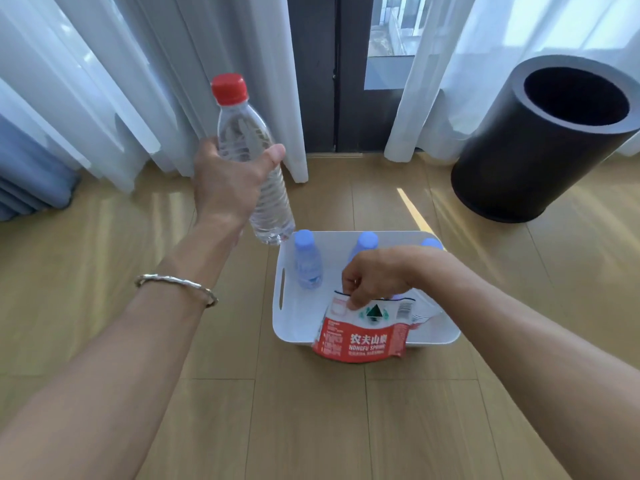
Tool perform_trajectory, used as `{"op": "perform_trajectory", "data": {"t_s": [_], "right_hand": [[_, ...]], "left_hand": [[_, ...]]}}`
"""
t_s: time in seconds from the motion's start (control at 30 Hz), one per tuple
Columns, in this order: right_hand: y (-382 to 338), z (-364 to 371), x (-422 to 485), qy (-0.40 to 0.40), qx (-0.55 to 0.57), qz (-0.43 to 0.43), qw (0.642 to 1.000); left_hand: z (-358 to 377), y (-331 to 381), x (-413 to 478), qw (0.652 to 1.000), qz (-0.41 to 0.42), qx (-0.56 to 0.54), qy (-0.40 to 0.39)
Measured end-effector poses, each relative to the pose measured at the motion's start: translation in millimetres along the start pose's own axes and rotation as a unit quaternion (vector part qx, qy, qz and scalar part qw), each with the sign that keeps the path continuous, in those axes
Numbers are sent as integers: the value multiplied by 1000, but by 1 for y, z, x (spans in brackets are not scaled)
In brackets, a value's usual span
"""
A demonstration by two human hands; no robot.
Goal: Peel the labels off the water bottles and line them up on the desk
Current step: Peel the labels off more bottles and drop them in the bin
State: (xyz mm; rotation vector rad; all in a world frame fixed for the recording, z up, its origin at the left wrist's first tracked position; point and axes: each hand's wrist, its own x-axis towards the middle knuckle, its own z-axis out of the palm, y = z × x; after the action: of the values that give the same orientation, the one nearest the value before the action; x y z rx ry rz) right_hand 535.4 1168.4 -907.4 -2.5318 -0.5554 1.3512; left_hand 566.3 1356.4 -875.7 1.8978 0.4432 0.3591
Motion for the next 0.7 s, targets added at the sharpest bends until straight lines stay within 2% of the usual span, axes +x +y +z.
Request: {"op": "perform_trajectory", "data": {"t_s": [0.1, 0.2, 0.3, 0.47, 0.7], "right_hand": [[-11, 2, 5, 45, -30, -4, 999], [-24, 7, 7, 35, -57, -6, 998], [-34, 18, 9, 33, -101, -28, 994], [-41, 20, 17, 92, -116, -68, 987], [-33, 36, 32, 98, -131, -57, 985]], "left_hand": [[1, -2, -5, 996, 10, 70, -51], [1, -8, -9, 977, 36, 181, -106], [1, -18, -9, 956, 71, 232, -167], [-1, -34, -7, 934, 75, 247, -248], [8, -58, -10, 922, 42, 225, -313]]}}
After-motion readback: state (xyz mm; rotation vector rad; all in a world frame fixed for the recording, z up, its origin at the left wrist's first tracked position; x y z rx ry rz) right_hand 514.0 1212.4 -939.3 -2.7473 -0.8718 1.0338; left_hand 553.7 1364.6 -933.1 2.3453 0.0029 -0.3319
